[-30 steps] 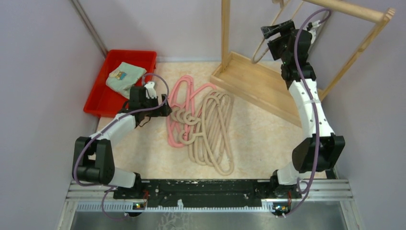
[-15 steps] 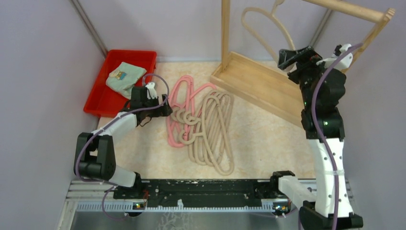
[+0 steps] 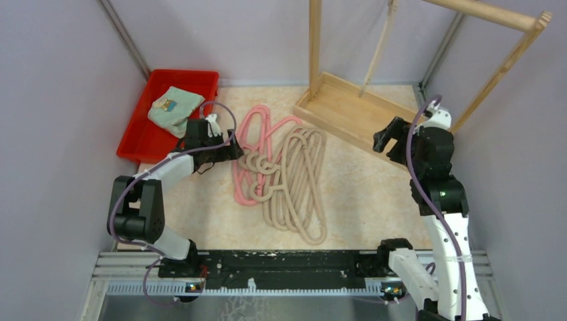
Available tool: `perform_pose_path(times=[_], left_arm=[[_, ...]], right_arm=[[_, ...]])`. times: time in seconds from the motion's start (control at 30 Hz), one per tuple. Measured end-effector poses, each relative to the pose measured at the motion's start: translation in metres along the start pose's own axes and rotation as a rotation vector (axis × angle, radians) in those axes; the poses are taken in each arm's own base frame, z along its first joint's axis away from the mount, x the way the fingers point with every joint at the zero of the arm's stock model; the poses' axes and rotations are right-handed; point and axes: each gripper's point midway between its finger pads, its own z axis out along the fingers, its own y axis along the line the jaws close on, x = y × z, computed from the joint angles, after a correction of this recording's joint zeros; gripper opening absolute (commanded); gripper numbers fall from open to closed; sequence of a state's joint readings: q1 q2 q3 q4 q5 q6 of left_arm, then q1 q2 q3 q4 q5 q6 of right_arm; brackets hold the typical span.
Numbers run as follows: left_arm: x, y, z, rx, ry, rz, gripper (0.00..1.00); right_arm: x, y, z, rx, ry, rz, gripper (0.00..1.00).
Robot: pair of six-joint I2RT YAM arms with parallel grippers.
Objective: Organize the hangers
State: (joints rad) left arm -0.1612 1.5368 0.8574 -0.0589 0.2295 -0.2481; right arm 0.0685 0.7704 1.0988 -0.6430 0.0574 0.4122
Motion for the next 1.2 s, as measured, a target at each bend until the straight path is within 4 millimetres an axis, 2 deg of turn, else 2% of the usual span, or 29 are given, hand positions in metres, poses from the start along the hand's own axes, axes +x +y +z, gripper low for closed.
perform_pose_path(times=[0.13,0.2,0.3,0.53,0.63,0.73,0.83,1.07,1.2], left_arm=[[-0.001,-0.002,0.004,0.006,0.006,-0.021,1.0],[-0.004,-0.002,0.005,0.008,0.001,-0.025,1.0],[-0.007,-0.004,0.007,0.012,-0.004,-0.033,1.0],[-0.005,-0.003,0.01,0.01,0.003,-0.043,1.0],[-0.007,-0.003,0.01,0.012,0.0,-0.043,1.0],[-0.008,-0.004,0.01,0.014,-0.003,-0.043,1.0],[-0.008,-0.005,0.01,0.018,-0.003,-0.044,1.0],[-0.004,-0.005,0.011,0.023,-0.004,-0.048,1.0],[0.004,-0.003,0.011,0.022,0.014,-0.053,1.0]], right_arm=[[0.051,-0.006,0.004,-0.009,0.141,-0.021,0.77],[0.077,-0.001,0.006,-0.033,0.213,-0.048,0.76],[0.128,0.022,0.005,-0.111,0.341,-0.142,0.76],[0.227,0.082,-0.001,-0.248,0.553,-0.418,0.73],[0.268,0.101,-0.003,-0.295,0.628,-0.52,0.7],[0.303,0.11,-0.002,-0.32,0.692,-0.589,0.67],[0.325,0.115,-0.001,-0.337,0.737,-0.612,0.65],[0.344,0.13,0.0,-0.401,0.757,-0.593,0.61],[0.363,0.128,-0.004,-0.414,0.797,-0.609,0.58]])
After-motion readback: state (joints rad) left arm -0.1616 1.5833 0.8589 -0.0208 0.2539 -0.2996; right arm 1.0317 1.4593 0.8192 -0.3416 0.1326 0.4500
